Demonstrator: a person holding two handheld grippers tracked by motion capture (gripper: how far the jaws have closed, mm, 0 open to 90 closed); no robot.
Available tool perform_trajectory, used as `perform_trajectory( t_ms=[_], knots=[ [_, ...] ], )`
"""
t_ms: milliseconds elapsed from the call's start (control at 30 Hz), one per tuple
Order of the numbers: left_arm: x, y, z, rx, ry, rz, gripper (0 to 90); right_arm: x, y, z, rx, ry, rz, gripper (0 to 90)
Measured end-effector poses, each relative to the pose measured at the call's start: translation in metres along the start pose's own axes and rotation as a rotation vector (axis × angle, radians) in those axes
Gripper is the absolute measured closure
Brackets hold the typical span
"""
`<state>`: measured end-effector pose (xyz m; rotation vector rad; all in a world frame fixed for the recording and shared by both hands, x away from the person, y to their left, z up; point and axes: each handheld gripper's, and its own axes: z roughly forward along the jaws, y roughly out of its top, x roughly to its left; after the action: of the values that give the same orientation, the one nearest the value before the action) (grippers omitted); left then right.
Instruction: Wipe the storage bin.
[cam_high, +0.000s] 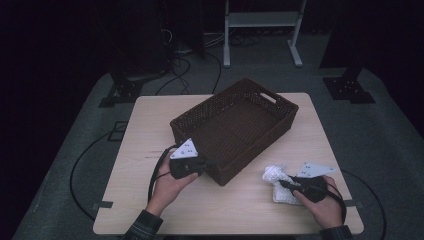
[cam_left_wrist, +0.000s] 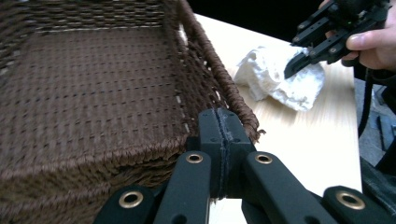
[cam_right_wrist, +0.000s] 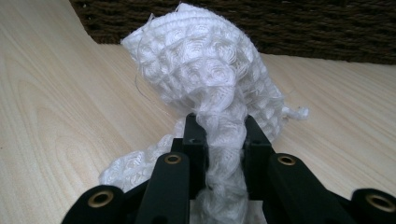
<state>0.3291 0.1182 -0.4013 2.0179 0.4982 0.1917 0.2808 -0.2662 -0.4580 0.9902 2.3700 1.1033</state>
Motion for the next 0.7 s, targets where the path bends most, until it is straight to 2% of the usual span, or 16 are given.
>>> perform_trajectory(
  t_ms=[233, 367, 500, 633, 700],
  knots=[
    [-0.007, 0.012, 0.022, 0.006, -0.039, 0.017, 89.9, 0.000, 0.001, 0.001, 0.003, 0.003, -0.003, 76.1],
    [-0.010, 0.016, 0.027, 0.016, -0.047, 0.023, 88.6, 0.000, 0.000, 0.001, -0.001, 0.001, 0.000, 76.0],
    [-0.007, 0.017, 0.021, 0.014, -0.020, 0.018, 82.4, -0.001, -0.001, 0.000, -0.003, 0.000, 0.002, 76.0],
    [0.003, 0.017, 0.010, 0.010, 0.030, -0.003, 75.4, 0.000, -0.001, -0.001, -0.003, -0.002, 0.002, 76.0],
    [0.009, 0.019, 0.004, 0.018, 0.056, 0.000, 71.8, -0.001, -0.001, -0.001, -0.003, -0.004, 0.004, 76.0]
  ],
)
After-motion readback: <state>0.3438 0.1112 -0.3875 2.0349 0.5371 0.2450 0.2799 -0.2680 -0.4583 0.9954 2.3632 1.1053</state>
